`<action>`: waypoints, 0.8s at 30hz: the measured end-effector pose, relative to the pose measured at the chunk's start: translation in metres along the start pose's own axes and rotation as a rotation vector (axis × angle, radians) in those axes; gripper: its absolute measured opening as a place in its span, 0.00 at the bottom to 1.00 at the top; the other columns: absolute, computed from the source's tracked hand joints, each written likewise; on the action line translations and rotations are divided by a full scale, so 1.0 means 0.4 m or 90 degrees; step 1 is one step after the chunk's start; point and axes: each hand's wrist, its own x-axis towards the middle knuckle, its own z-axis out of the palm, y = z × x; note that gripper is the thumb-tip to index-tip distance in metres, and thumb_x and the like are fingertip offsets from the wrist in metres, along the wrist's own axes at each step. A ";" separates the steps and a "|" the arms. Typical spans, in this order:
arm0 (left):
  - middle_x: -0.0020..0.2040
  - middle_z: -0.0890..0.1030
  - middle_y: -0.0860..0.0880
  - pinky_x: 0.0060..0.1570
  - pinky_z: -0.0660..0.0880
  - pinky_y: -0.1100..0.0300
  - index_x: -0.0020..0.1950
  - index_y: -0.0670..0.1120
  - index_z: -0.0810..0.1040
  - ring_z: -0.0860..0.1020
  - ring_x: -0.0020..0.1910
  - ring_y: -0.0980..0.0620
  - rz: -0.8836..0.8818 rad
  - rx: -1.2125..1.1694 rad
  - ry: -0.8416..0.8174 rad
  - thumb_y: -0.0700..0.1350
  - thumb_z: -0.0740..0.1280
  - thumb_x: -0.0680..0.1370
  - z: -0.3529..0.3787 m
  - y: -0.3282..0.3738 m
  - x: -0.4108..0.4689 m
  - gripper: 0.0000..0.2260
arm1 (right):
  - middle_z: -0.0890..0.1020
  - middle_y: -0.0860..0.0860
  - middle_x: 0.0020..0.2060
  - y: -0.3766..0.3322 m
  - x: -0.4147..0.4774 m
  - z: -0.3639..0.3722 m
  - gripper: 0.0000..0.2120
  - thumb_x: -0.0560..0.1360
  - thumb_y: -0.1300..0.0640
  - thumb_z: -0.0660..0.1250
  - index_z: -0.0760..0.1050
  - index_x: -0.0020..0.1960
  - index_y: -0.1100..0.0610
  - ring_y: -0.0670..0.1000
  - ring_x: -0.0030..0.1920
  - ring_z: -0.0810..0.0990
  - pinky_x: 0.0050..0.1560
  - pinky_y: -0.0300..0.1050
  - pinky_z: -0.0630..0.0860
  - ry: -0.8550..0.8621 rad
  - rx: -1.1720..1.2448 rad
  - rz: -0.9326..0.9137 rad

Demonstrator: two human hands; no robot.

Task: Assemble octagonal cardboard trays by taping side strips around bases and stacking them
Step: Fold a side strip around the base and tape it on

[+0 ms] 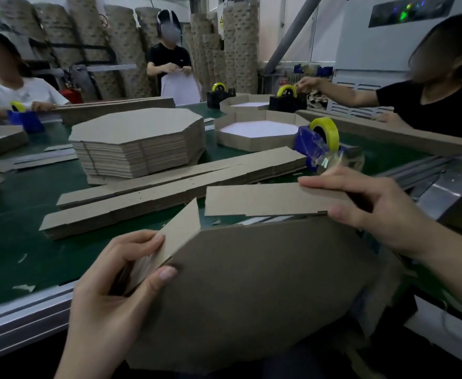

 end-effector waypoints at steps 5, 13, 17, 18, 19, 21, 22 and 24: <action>0.54 0.81 0.53 0.53 0.73 0.68 0.49 0.57 0.81 0.79 0.56 0.55 0.002 0.009 -0.005 0.53 0.71 0.68 -0.001 -0.006 0.003 0.10 | 0.77 0.49 0.51 0.022 0.021 0.011 0.20 0.69 0.49 0.67 0.76 0.61 0.49 0.43 0.54 0.76 0.53 0.32 0.72 -0.022 0.051 -0.020; 0.53 0.81 0.54 0.52 0.74 0.68 0.47 0.58 0.81 0.79 0.54 0.56 -0.028 0.000 -0.009 0.52 0.73 0.67 -0.002 -0.014 0.013 0.09 | 0.77 0.49 0.51 0.054 0.042 0.031 0.20 0.70 0.51 0.67 0.76 0.61 0.51 0.45 0.53 0.76 0.51 0.34 0.74 -0.051 0.092 -0.005; 0.53 0.81 0.53 0.52 0.74 0.67 0.47 0.57 0.80 0.79 0.54 0.55 -0.023 0.003 -0.012 0.51 0.74 0.68 -0.001 -0.019 0.018 0.09 | 0.78 0.49 0.51 0.060 0.049 0.026 0.20 0.70 0.51 0.68 0.77 0.61 0.51 0.46 0.53 0.77 0.50 0.34 0.74 -0.059 0.100 -0.001; 0.53 0.81 0.52 0.52 0.74 0.66 0.47 0.57 0.80 0.79 0.55 0.54 -0.021 0.004 -0.015 0.52 0.74 0.69 -0.001 -0.020 0.020 0.09 | 0.78 0.50 0.51 0.060 0.051 0.023 0.20 0.69 0.51 0.68 0.77 0.61 0.51 0.46 0.53 0.77 0.51 0.35 0.75 -0.061 0.098 0.000; 0.53 0.81 0.52 0.52 0.75 0.65 0.47 0.56 0.80 0.79 0.55 0.53 -0.018 0.007 -0.019 0.52 0.72 0.68 -0.002 -0.022 0.021 0.09 | 0.78 0.50 0.51 0.060 0.053 0.022 0.20 0.69 0.51 0.68 0.77 0.61 0.51 0.47 0.53 0.77 0.51 0.35 0.75 -0.064 0.096 0.000; 0.54 0.80 0.51 0.53 0.75 0.61 0.48 0.56 0.80 0.79 0.55 0.51 -0.021 0.005 -0.024 0.54 0.71 0.68 -0.005 -0.025 0.025 0.10 | 0.78 0.51 0.50 0.061 0.057 0.019 0.20 0.69 0.51 0.68 0.77 0.61 0.53 0.47 0.52 0.77 0.52 0.35 0.74 -0.070 0.092 -0.003; 0.54 0.80 0.51 0.53 0.75 0.60 0.49 0.56 0.80 0.79 0.56 0.51 -0.025 0.002 -0.027 0.56 0.71 0.68 -0.006 -0.027 0.027 0.12 | 0.78 0.51 0.50 0.061 0.059 0.017 0.21 0.69 0.51 0.68 0.77 0.61 0.54 0.47 0.52 0.77 0.52 0.34 0.74 -0.075 0.090 -0.004; 0.55 0.80 0.51 0.53 0.75 0.59 0.50 0.56 0.80 0.79 0.56 0.51 -0.023 0.004 -0.035 0.61 0.71 0.69 -0.007 -0.031 0.030 0.14 | 0.78 0.51 0.50 0.061 0.062 0.015 0.21 0.69 0.51 0.68 0.77 0.61 0.54 0.47 0.52 0.78 0.53 0.34 0.73 -0.083 0.085 -0.003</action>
